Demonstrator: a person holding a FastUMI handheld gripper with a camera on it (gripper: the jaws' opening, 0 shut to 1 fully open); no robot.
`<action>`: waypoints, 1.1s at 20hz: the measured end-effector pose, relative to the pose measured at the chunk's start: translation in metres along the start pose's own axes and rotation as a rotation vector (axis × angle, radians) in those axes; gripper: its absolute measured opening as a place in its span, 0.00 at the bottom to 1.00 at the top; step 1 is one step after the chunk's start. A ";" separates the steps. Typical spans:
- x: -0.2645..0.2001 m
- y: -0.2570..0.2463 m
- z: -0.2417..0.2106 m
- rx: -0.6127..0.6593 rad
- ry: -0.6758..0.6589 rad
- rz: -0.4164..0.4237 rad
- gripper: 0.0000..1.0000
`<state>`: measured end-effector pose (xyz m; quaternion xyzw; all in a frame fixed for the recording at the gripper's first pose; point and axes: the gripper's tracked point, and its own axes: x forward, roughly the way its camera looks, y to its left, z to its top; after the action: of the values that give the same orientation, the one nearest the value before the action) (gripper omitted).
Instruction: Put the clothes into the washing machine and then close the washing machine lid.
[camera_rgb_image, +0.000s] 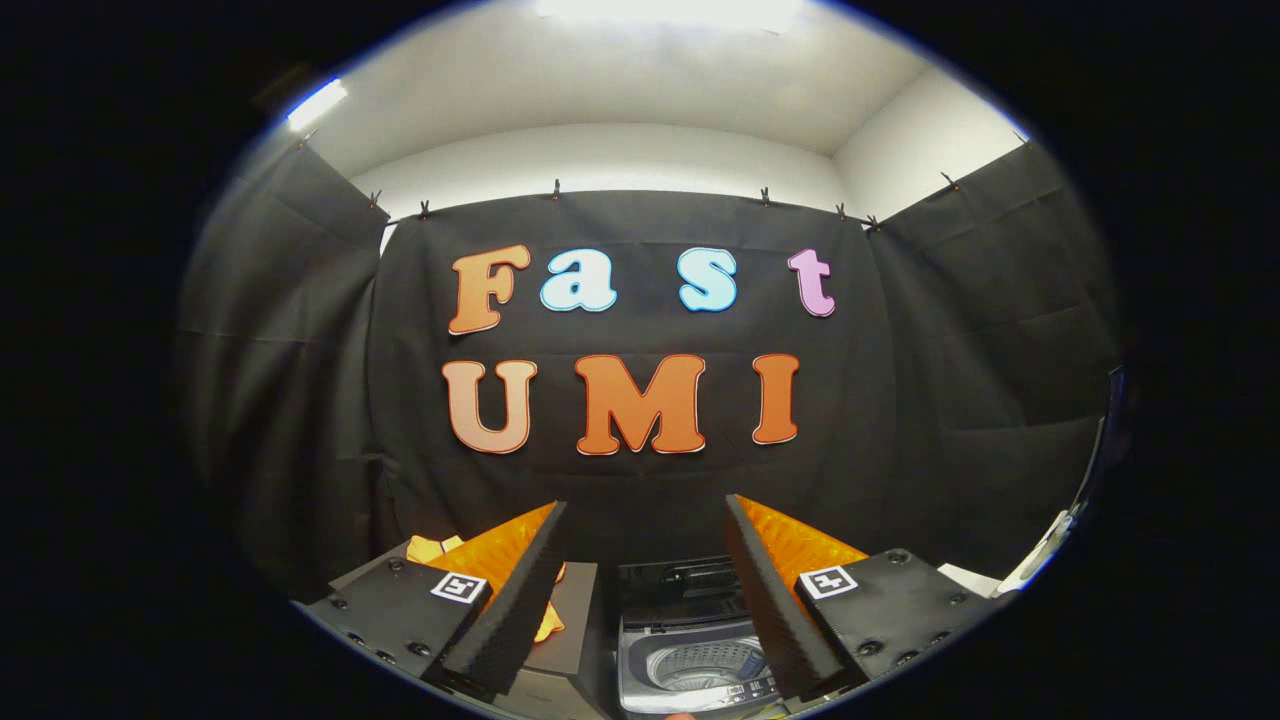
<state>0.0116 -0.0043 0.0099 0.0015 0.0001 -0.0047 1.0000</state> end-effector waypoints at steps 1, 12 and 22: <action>0.001 0.000 0.001 -0.003 0.003 -0.002 0.98; 0.063 0.144 -0.047 0.044 0.113 0.175 1.00; 0.147 0.245 -0.122 0.036 0.263 0.224 1.00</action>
<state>0.1610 0.2401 -0.1111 0.0201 0.1309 0.1068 0.9854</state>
